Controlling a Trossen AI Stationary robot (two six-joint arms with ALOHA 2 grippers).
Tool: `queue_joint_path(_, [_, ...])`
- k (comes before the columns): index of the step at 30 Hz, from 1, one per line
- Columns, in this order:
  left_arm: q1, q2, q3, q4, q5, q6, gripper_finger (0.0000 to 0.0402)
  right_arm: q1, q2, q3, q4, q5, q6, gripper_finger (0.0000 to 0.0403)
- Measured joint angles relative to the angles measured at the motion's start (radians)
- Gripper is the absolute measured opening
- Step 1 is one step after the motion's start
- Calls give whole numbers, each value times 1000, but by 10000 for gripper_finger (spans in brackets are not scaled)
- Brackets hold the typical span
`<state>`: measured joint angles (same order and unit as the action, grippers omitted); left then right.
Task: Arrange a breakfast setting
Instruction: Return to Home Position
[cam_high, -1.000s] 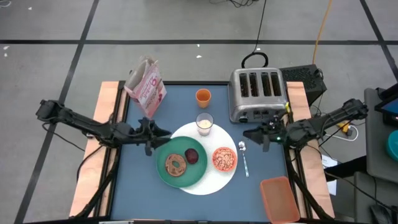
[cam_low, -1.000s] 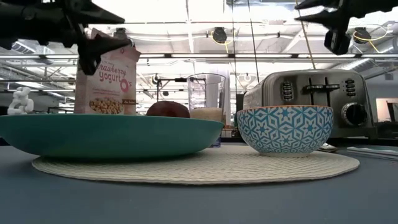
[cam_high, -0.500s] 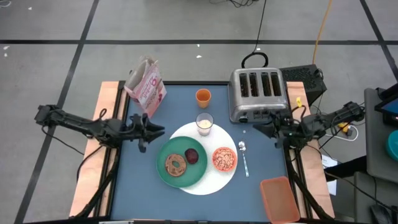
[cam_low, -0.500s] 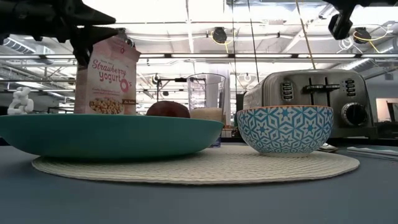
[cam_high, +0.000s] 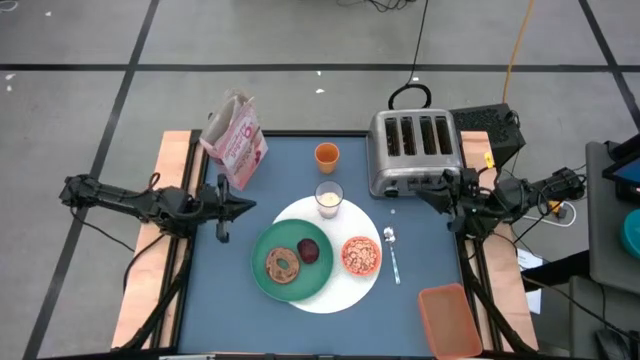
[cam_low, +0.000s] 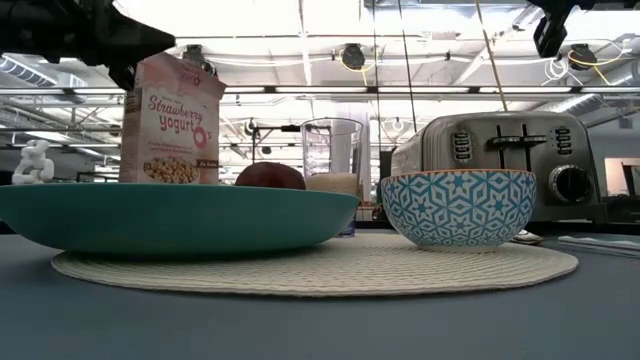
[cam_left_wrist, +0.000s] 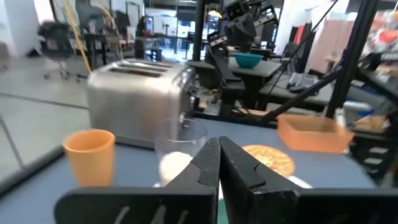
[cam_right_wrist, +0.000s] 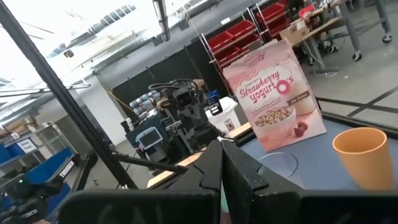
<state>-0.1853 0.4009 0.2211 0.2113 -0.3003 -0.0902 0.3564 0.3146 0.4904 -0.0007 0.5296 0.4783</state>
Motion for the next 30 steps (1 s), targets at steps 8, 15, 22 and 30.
queue_joint_path(8, [81,-110,1,-94,-59,149,6,-4,-14,0,-28,-5,-16,0])
queue_joint_path(15, [152,-141,1,-178,-13,161,6,-4,-13,0,-51,-6,-16,0])
queue_joint_path(22, [174,-142,-65,-146,28,179,6,-4,-14,0,-54,-6,-16,0])
queue_joint_path(30, [179,-143,-113,-91,30,164,6,-4,-13,0,-56,-6,-16,0])
